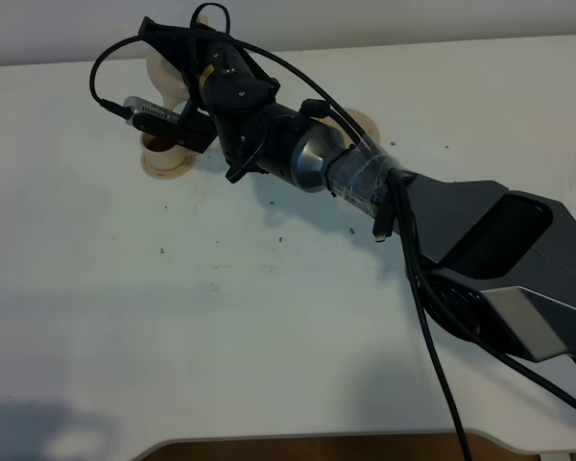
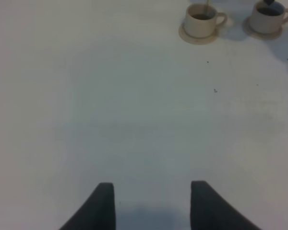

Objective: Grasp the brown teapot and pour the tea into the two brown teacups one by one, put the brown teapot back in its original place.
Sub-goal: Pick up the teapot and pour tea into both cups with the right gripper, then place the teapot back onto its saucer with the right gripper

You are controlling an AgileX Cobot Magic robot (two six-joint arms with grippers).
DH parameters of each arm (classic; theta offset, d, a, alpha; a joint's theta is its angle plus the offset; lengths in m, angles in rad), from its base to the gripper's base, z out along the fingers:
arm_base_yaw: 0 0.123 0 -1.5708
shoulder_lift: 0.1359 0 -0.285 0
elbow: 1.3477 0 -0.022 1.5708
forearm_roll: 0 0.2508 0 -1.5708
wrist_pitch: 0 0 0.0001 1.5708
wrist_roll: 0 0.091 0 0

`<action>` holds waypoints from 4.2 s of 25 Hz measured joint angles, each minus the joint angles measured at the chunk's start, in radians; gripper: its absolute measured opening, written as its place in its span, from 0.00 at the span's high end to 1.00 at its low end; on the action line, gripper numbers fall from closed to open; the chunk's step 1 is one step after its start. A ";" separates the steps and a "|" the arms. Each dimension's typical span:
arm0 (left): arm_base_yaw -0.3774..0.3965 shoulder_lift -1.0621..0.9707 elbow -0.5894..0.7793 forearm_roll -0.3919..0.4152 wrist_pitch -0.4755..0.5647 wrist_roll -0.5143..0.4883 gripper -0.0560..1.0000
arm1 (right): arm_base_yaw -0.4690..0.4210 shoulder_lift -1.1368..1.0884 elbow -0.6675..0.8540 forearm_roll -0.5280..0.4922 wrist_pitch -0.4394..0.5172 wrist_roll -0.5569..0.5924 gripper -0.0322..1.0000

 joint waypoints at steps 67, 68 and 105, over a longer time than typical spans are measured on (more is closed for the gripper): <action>0.000 0.000 0.000 0.000 0.000 0.000 0.60 | 0.052 -0.180 0.000 0.753 0.618 0.220 0.85; 0.000 0.000 0.000 0.000 0.000 0.000 0.60 | 0.052 -0.181 0.000 0.773 0.636 0.239 0.85; 0.000 0.000 0.000 0.000 0.000 -0.001 0.60 | -0.114 -0.274 0.000 1.349 0.828 0.535 0.85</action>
